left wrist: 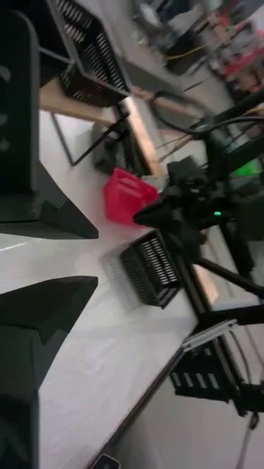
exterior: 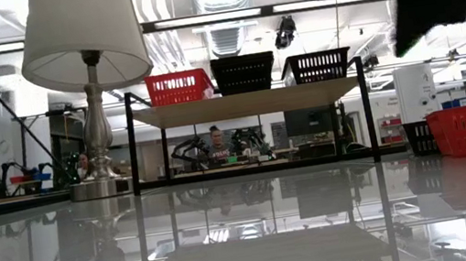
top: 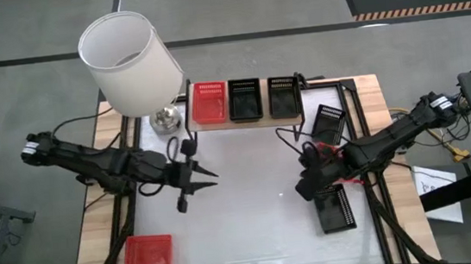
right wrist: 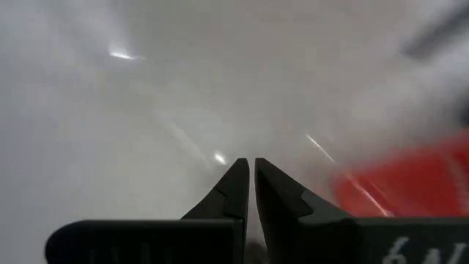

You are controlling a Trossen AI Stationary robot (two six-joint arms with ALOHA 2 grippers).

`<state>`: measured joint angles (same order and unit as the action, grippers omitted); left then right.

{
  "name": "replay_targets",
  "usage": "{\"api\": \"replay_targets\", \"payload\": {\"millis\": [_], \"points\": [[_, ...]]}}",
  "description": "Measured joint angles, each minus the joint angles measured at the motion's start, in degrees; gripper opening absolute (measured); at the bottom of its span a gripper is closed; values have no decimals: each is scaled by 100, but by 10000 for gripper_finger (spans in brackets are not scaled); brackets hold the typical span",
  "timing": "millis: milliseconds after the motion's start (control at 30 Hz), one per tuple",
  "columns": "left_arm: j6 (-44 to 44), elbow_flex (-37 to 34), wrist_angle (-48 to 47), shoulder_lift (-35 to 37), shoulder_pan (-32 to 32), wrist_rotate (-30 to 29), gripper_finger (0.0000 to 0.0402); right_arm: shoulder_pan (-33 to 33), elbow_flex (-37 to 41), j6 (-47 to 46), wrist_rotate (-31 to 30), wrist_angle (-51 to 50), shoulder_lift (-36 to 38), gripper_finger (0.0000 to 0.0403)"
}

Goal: Stack baskets on shelf by color
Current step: Stack the right red basket into the other red basket on the shelf

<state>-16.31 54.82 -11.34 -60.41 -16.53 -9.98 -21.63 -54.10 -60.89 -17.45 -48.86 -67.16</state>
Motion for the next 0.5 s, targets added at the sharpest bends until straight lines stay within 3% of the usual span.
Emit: {"api": "replay_targets", "payload": {"millis": [233,500], "points": [[-402,-740,537,732,-3,-210,75,-9,-630,-1480,93,-1972,-433,18],[-592,-1185,562,1501,2,-273,75,83,-751,-2148,98,-2298,-378,32]]}}
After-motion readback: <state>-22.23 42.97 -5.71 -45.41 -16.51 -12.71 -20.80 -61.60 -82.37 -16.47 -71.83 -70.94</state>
